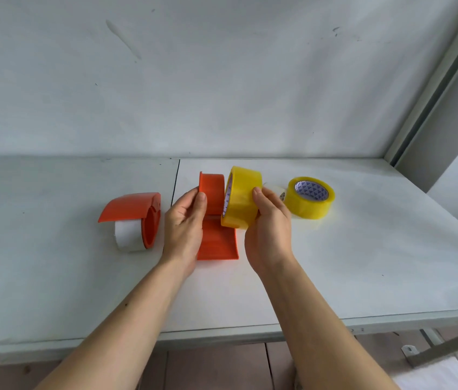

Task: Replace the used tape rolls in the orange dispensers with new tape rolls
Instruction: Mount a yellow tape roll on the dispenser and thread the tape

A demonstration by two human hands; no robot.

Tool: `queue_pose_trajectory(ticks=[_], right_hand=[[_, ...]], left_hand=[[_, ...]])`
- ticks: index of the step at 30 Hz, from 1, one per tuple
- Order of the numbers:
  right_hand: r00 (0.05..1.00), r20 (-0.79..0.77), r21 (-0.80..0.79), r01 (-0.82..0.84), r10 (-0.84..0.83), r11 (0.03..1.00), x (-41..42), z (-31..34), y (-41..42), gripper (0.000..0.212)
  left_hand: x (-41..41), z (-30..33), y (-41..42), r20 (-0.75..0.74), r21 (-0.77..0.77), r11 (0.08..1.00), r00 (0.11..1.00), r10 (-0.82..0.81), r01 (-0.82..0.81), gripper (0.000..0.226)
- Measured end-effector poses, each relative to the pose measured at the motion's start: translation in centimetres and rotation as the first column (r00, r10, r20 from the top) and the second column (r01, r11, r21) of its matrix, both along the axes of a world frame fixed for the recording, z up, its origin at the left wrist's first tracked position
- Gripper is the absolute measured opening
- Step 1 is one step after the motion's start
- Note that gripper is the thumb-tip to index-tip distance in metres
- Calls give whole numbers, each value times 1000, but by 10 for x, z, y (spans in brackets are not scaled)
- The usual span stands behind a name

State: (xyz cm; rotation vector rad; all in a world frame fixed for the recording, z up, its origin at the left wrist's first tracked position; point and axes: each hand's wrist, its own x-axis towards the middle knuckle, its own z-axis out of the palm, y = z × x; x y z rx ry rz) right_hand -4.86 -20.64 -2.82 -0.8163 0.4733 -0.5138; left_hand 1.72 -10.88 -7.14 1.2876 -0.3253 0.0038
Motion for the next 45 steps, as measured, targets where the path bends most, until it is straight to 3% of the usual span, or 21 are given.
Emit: queue_pose_trajectory(ticks=[8, 14, 19, 24, 28, 34, 45], right_hand=[[997, -27, -7, -75, 75, 997, 9, -1, 2, 28], [987, 50, -8, -154, 155, 988, 13, 0, 4, 21], [985, 3, -62, -169, 170, 984, 18, -3, 13, 25], [989, 14, -73, -148, 150, 986, 16, -6, 14, 30], [989, 28, -131, -142, 146, 981, 13, -11, 15, 21], [991, 18, -231, -124, 132, 965, 4, -18, 17, 19], [989, -60, -272, -148, 136, 951, -11, -28, 32, 16]], left_hand=[[0, 3, 0, -12, -27, 1000, 1000, -5, 5, 23], [1, 8, 0, -8, 7, 999, 999, -37, 37, 25], [-2, 13, 3, -144, -86, 995, 987, -65, 53, 36], [-5, 15, 2, -54, -11, 999, 997, -47, 46, 36], [-3, 15, 1, -11, 82, 996, 999, -35, 36, 31], [-6, 11, 4, 15, 87, 996, 999, -28, 27, 30], [-18, 0, 18, -76, 134, 991, 997, 23, -13, 31]])
